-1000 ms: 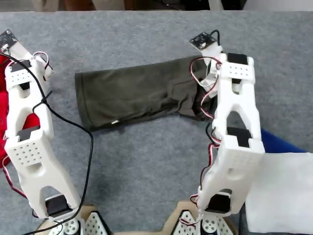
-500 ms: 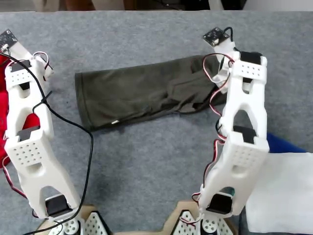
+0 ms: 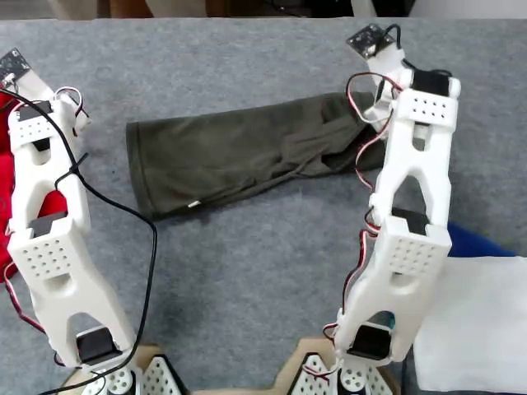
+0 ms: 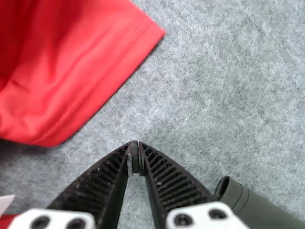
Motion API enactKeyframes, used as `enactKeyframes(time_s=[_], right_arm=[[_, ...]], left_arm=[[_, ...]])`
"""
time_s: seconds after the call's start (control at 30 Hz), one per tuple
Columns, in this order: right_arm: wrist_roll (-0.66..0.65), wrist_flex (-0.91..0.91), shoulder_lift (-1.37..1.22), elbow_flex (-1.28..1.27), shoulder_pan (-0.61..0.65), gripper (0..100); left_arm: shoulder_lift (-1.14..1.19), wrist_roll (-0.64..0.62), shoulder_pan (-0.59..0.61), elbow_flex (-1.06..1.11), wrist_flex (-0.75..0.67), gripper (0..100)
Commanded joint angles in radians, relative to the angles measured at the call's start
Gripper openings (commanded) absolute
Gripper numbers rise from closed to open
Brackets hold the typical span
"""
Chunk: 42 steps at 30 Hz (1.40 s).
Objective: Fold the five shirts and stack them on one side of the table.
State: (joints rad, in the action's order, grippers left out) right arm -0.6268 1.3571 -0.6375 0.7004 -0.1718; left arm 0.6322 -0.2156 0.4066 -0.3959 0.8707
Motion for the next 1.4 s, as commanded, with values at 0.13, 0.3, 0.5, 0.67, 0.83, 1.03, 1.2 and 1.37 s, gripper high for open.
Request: enactKeyframes(time_s=[0.13, 0.3, 0.5, 0.67, 0.83, 1.03, 1.2, 1.37], right_arm=[[-0.052, 0.021, -0.010, 0.159, 0.061, 28.9], [-0.115, -0.018, -0.091, 0.163, 0.110, 28.8], [-0.216, -0.087, -0.180, 0.165, 0.125, 21.0], [-0.255, -0.178, -0.211, 0.208, 0.096, 7.3], [-0.351, -0.129, -0.223, 0.206, 0.085, 8.5], [-0.354, -0.009, -0.219, 0.217, 0.081, 34.0], [-0.301, 0.064, -0.209, 0.315, 0.062, 36.8], [-0.267, 0.064, -0.211, 0.421, 0.067, 36.8]], left_arm=[[-0.015, 0.009, -0.011, -0.005, -0.012, 2], [-0.015, 0.009, -0.011, -0.005, -0.009, 2], [-0.015, 0.009, -0.012, -0.005, -0.009, 2], [-0.015, 0.009, -0.012, -0.005, -0.009, 2], [-0.015, 0.009, -0.012, -0.005, -0.009, 2], [-0.015, 0.009, -0.012, -0.005, -0.009, 2], [-0.015, 0.009, -0.012, -0.005, -0.009, 2], [-0.015, 0.009, -0.012, -0.003, -0.009, 2]])
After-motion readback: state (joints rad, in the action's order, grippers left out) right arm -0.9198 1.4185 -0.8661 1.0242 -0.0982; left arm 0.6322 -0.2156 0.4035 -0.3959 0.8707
